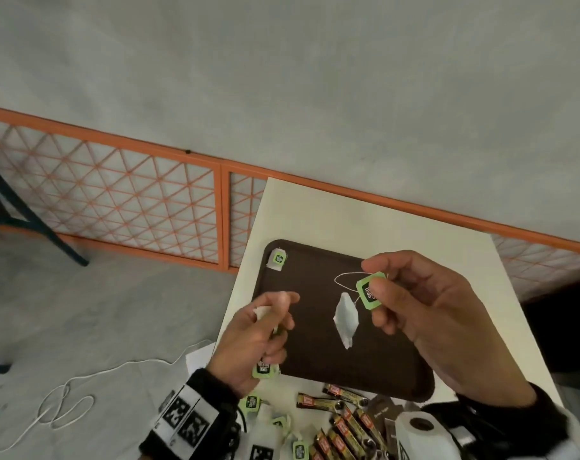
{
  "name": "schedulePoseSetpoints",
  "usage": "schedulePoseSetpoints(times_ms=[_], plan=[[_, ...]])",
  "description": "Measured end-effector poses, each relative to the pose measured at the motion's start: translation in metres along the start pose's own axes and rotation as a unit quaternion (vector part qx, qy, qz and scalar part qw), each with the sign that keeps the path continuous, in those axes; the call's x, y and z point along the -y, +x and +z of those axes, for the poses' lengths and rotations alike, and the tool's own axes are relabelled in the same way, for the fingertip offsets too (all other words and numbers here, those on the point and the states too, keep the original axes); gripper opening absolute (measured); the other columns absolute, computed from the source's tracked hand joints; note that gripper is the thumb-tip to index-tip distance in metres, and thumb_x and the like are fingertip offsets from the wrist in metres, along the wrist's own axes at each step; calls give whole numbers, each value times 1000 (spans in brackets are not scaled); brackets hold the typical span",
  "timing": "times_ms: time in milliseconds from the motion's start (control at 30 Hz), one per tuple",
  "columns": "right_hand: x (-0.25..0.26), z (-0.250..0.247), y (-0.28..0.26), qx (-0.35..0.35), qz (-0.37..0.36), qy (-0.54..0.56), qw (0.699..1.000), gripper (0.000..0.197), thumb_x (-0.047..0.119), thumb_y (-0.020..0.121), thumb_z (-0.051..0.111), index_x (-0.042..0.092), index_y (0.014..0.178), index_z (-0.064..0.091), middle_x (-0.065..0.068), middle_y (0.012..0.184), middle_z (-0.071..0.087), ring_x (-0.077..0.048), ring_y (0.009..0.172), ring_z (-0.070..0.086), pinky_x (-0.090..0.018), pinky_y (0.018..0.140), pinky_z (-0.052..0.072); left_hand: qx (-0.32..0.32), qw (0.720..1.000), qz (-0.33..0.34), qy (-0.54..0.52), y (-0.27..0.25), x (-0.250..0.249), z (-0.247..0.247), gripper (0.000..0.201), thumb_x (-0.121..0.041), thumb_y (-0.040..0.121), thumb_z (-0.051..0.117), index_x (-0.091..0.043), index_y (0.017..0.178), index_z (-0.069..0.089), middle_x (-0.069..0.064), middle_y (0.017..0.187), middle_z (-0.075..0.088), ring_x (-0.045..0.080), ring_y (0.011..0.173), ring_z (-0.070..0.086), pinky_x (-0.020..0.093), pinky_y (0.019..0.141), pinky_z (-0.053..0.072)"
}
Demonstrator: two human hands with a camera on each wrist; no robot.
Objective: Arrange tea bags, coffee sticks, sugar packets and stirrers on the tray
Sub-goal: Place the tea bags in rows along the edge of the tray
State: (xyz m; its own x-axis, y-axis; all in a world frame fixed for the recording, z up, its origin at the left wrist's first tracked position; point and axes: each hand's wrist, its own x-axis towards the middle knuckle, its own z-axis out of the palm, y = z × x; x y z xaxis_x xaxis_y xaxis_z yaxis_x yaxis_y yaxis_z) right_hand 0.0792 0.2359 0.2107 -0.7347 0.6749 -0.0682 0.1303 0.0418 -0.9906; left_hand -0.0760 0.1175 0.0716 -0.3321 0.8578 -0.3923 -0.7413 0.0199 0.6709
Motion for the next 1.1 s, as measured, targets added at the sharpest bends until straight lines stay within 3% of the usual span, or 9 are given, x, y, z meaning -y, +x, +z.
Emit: schedulePoseSetpoints(times_ms=[67,167,300,367,467,600,733,867,1100], plan=[[2,-4,0,2,7,9,1000,20,25,76,69,19,95,74,-5,75,64,-18,59,60,-22,51,48,59,987,94,113,-11,-18,17,46,-37,72,74,-24,115,69,3,89,65,7,41,28,18,37,28],[3,-6,1,26,9,49,998,27,29,77,74,14,99,73,-6,75,65,-16,58,60,-20,51,48,132,917,213,312,-15,-29,43,62,-26,69,81,-27,129,61,-19,91,66,6,45,43,7,46,38],[4,-11,3,54,36,76,995,47,41,65,85,13,101,73,-7,76,64,-15,57,59,-20,51,48,227,912,162,301,-11,-31,52,29,-10,89,67,-7,117,62,-9,77,61,3,43,41,12,41,35],[3,-14,3,62,55,90,992,43,33,68,84,11,103,72,-9,75,63,-16,58,59,-21,52,48,230,917,132,297,-13,-30,47,18,-15,91,65,-7,107,63,3,68,50,20,40,30,24,40,28],[1,-16,4,47,78,100,991,33,16,75,72,6,106,69,-13,77,64,-24,65,64,-24,56,53,203,928,117,289,-17,-27,40,16,-23,91,64,-8,96,65,3,61,46,22,39,28,32,41,26],[-4,-16,6,27,106,131,985,43,11,71,70,2,112,65,-15,79,66,-26,66,68,-23,55,55,150,959,79,229,-22,-25,31,15,-21,90,63,-7,94,68,-8,48,46,8,33,34,24,43,32],[-21,-5,5,-7,135,169,976,29,9,68,73,2,96,71,-16,80,68,-23,66,67,-21,56,56,48,972,91,209,-24,-23,29,8,-16,89,66,-11,86,72,-6,48,47,9,33,28,20,39,27],[-31,4,6,-26,144,191,971,19,6,79,65,3,95,74,-15,78,68,-19,67,66,-19,58,56,-21,958,126,258,-26,-20,30,7,-19,89,67,-16,85,73,2,58,55,11,35,30,20,37,27],[-36,20,3,-44,153,231,960,24,6,81,64,4,104,70,-15,81,69,-24,67,67,-23,56,56,-134,911,201,336,-23,-14,31,10,-26,88,70,-28,77,72,-15,54,58,4,38,42,25,47,35]])
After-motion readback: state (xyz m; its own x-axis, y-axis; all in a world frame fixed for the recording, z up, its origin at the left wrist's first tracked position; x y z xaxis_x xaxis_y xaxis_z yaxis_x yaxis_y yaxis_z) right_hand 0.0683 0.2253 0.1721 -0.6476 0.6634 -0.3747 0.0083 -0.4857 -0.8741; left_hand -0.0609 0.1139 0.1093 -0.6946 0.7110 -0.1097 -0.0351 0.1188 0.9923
